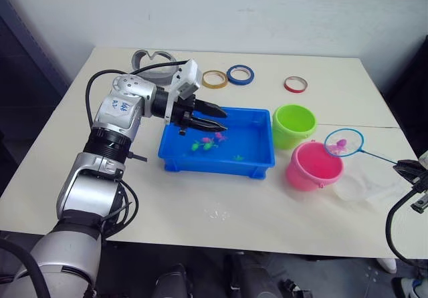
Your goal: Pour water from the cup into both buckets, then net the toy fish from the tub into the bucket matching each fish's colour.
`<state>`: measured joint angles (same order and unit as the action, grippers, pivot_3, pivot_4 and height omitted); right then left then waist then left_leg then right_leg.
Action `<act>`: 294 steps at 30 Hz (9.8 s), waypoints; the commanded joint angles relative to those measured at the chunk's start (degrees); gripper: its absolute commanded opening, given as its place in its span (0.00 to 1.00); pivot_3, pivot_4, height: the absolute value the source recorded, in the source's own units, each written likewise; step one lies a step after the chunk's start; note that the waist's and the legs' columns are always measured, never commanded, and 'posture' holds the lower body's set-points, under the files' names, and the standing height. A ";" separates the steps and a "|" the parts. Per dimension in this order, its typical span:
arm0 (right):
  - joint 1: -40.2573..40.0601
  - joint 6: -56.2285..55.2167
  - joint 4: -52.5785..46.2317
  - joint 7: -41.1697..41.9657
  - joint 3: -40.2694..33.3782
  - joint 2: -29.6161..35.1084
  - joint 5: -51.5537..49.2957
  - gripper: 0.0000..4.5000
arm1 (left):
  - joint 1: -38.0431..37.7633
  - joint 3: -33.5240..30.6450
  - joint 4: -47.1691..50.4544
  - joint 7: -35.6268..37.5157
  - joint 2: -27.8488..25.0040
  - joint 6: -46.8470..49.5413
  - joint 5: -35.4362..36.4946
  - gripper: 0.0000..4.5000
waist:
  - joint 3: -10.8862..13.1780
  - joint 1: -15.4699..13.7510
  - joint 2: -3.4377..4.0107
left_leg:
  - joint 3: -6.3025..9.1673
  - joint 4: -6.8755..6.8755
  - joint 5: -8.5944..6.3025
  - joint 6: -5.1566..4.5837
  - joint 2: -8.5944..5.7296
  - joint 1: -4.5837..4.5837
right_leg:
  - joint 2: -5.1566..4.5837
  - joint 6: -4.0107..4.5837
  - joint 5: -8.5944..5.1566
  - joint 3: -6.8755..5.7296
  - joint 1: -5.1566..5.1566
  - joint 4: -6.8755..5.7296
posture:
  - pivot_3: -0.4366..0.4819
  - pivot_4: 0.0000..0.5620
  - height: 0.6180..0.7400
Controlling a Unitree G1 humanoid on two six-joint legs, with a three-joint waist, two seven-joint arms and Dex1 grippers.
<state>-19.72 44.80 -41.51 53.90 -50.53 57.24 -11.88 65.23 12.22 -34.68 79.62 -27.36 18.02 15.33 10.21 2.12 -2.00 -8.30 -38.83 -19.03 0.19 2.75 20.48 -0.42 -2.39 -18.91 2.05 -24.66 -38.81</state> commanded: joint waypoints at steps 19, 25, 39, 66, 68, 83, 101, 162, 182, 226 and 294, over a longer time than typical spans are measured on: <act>-7.74 -36.69 -0.70 -1.04 2.97 0.90 25.08 0.00 | 3.30 -2.42 -1.95 1.11 0.26 -2.33 -1.84 0.47 | 0.00 -0.37 -0.01 | -0.01 -0.02 0.00 0.01 -0.02 -0.01 | 0.01 -0.02 -0.01 -0.01 0.02 0.01 | 0.48 0.27 0.98; -11.02 -50.16 2.54 -1.96 1.29 -1.05 32.31 0.00 | 3.46 -2.62 -2.44 1.14 0.24 -2.72 -2.02 0.47 | 0.01 -0.39 -0.02 | -0.02 -0.02 0.00 0.00 -0.04 -0.04 | 0.01 -0.02 -0.01 -0.01 0.05 0.02 | 0.48 0.27 0.98; -9.77 -67.64 8.86 -14.54 1.20 -3.98 46.97 0.00 | 3.41 -2.85 -2.45 1.20 -0.16 -2.73 -2.05 0.47 | 0.01 -0.25 -0.02 | -0.08 -0.04 0.00 0.02 -0.03 -0.09 | 0.02 -0.01 -0.02 0.03 0.05 -0.05 | 0.48 0.27 0.98; 32.17 -9.88 6.71 -3.35 32.89 5.44 0.48 0.00 | -11.01 -10.49 12.76 -9.98 -15.92 8.49 -1.87 0.47 | 0.07 1.07 -0.09 | 0.01 -0.15 -0.02 -0.03 0.00 -0.08 | -0.07 0.02 -0.03 0.01 0.03 -0.24 | 0.48 0.27 0.98; 35.62 -11.01 9.07 -3.98 38.18 4.47 1.61 0.00 | -13.43 -11.71 16.37 -11.05 -17.46 10.84 -1.29 0.47 | 0.07 1.04 -0.10 | 0.01 -0.16 -0.02 -0.03 0.01 -0.05 | -0.09 0.02 -0.04 -0.02 0.00 -0.24 | 0.48 0.27 0.98; 49.32 -21.72 28.30 -6.55 61.05 -7.31 13.36 0.00 | -27.53 -18.41 34.57 -17.77 -24.26 21.73 2.88 0.47 | 0.07 1.11 -0.09 | -0.02 -0.21 -0.02 -0.03 0.02 -0.05 | -0.10 0.05 -0.05 -0.02 -0.04 -0.32 | 0.48 0.27 0.98; 53.14 -22.84 36.21 -8.75 66.35 -19.91 18.27 0.00 | -28.66 -18.97 39.11 -20.79 -25.95 25.74 6.16 0.47 | 0.07 1.31 -0.09 | -0.04 -0.21 -0.02 -0.02 0.02 -0.06 | -0.10 0.06 -0.06 -0.01 -0.05 -0.34 | 0.48 0.27 0.98; 64.22 -10.24 45.22 -19.18 65.32 -36.55 16.42 0.00 | -30.50 -19.09 40.58 -21.77 -27.92 26.46 8.74 0.47 | 0.08 2.66 -0.09 | -0.05 -0.15 -0.02 -0.01 0.01 0.03 | -0.11 0.09 -0.07 -0.01 -0.19 -0.35 | 0.48 0.27 0.98; 61.47 -5.88 34.89 -15.44 64.27 -33.98 11.27 0.00 | -31.10 -19.16 37.96 -23.00 -28.54 24.10 8.11 0.47 | 0.08 2.74 -0.08 | -0.04 -0.30 0.01 0.01 0.01 0.69 | -0.13 0.09 -0.07 0.00 -0.92 -0.59 | 0.48 0.27 0.98; 32.90 18.63 -7.55 -2.72 20.27 -0.38 -9.80 0.00 | -6.67 -2.09 13.52 -3.85 -6.31 6.47 5.44 0.47 | 0.08 -0.09 -0.07 | 0.01 -0.29 0.01 0.01 -0.03 0.77 | -0.09 0.09 -0.07 -0.03 -0.87 -0.46 | 0.48 0.27 0.98; -3.79 -32.42 -8.95 5.67 1.59 -6.62 25.26 0.00 | -0.06 -4.73 -5.93 0.08 -1.56 -4.77 -3.13 0.47 | 0.08 0.31 -0.07 | -0.13 -0.40 0.09 0.14 -0.06 0.44 | 0.03 0.07 -0.07 0.12 -0.77 -0.81 | 0.48 0.27 0.98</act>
<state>-25.04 6.43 -48.50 57.80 -48.56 49.39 16.58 64.52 9.54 -40.95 80.29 -27.47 13.70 12.84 10.29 2.44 -2.08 -8.43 -39.25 -18.94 0.33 2.69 20.91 -0.38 -2.32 -18.97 2.18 -25.42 -39.64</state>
